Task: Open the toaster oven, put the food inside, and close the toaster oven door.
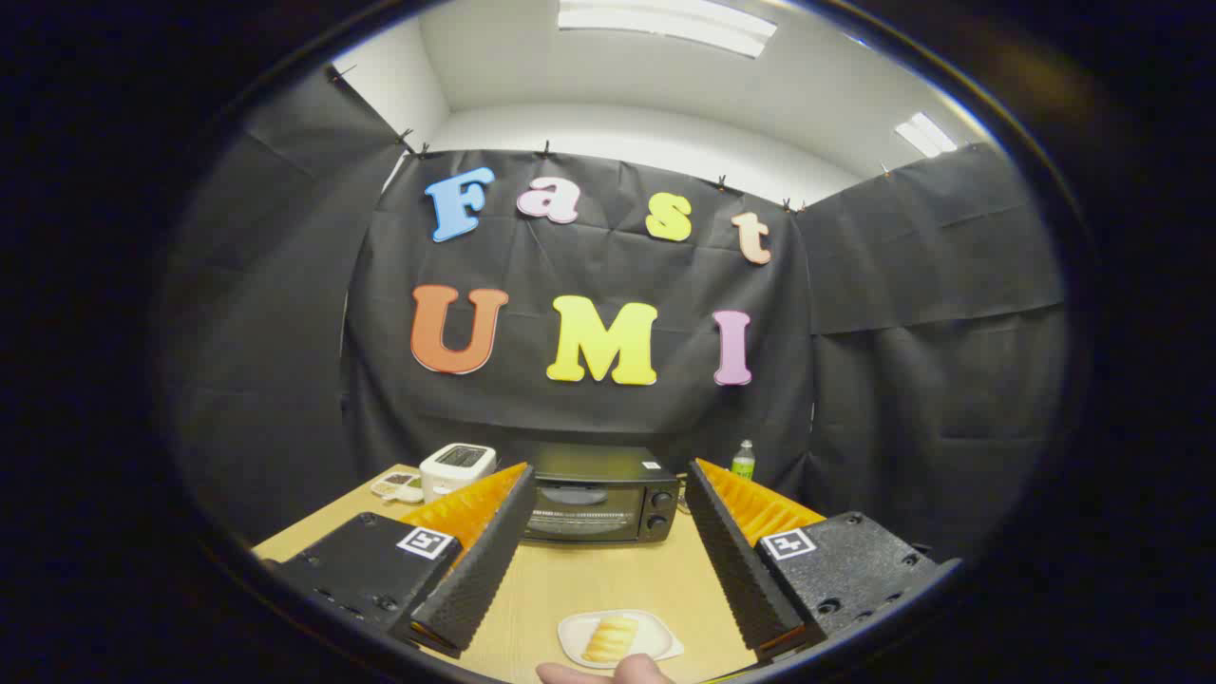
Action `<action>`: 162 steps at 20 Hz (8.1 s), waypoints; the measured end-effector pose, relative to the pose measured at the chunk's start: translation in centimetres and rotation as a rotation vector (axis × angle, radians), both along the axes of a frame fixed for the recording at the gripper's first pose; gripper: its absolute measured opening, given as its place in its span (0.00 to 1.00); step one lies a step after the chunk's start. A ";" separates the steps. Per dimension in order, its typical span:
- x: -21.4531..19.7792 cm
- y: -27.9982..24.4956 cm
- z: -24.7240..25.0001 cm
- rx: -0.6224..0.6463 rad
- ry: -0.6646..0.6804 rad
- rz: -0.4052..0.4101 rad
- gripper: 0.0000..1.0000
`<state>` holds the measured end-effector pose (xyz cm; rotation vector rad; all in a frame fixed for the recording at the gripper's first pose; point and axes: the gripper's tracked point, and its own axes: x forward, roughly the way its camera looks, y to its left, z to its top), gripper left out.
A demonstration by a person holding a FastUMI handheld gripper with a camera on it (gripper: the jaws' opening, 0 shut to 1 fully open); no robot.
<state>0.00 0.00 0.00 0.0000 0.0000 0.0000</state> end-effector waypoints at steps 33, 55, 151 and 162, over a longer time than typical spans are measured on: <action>10.0 2.2 -1.6 0.098 0.043 0.218 1.00; 33.2 5.0 -16.0 0.001 0.307 0.194 1.00; 34.0 5.1 -25.6 0.662 0.570 0.005 0.34; 33.4 4.1 -25.1 0.491 0.525 0.018 0.96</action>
